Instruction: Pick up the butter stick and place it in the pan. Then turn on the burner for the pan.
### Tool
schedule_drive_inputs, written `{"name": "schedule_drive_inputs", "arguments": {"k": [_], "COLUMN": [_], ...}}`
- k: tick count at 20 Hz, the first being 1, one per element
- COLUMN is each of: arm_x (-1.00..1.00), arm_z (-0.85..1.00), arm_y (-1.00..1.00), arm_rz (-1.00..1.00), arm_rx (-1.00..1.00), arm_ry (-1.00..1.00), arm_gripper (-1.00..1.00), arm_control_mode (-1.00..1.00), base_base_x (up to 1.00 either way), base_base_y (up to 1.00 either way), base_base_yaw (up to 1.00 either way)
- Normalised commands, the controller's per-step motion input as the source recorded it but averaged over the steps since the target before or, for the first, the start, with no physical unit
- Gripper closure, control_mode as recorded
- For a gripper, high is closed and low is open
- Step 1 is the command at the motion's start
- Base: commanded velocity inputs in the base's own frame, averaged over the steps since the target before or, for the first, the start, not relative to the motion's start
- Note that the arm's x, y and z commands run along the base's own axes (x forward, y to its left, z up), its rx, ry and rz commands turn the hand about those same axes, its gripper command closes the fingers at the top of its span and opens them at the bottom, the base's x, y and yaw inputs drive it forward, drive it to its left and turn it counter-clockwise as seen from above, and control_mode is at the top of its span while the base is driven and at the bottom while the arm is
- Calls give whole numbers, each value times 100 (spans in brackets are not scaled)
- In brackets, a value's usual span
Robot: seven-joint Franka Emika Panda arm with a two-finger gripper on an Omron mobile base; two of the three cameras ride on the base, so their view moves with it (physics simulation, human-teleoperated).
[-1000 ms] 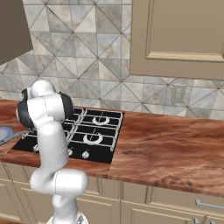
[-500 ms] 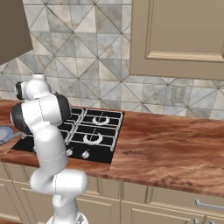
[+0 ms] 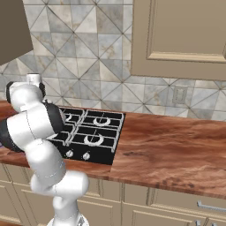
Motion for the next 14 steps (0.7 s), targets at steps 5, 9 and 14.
{"name": "schedule_drive_inputs", "arguments": {"k": [5, 9, 14], "arm_x": [-80, -56, -28], "arm_z": [5, 1, 0], "arm_y": [-30, -6, 0], "arm_rz": [0, 0, -2], "arm_rx": [0, 0, 0], "arm_ry": [0, -3, -7], "arm_gripper": [-100, -100, -100], "arm_control_mode": [-100, -100, -100], "base_base_x": [0, 0, 0], "base_base_y": [0, 0, 0], "base_base_yaw": [0, 0, 0]}}
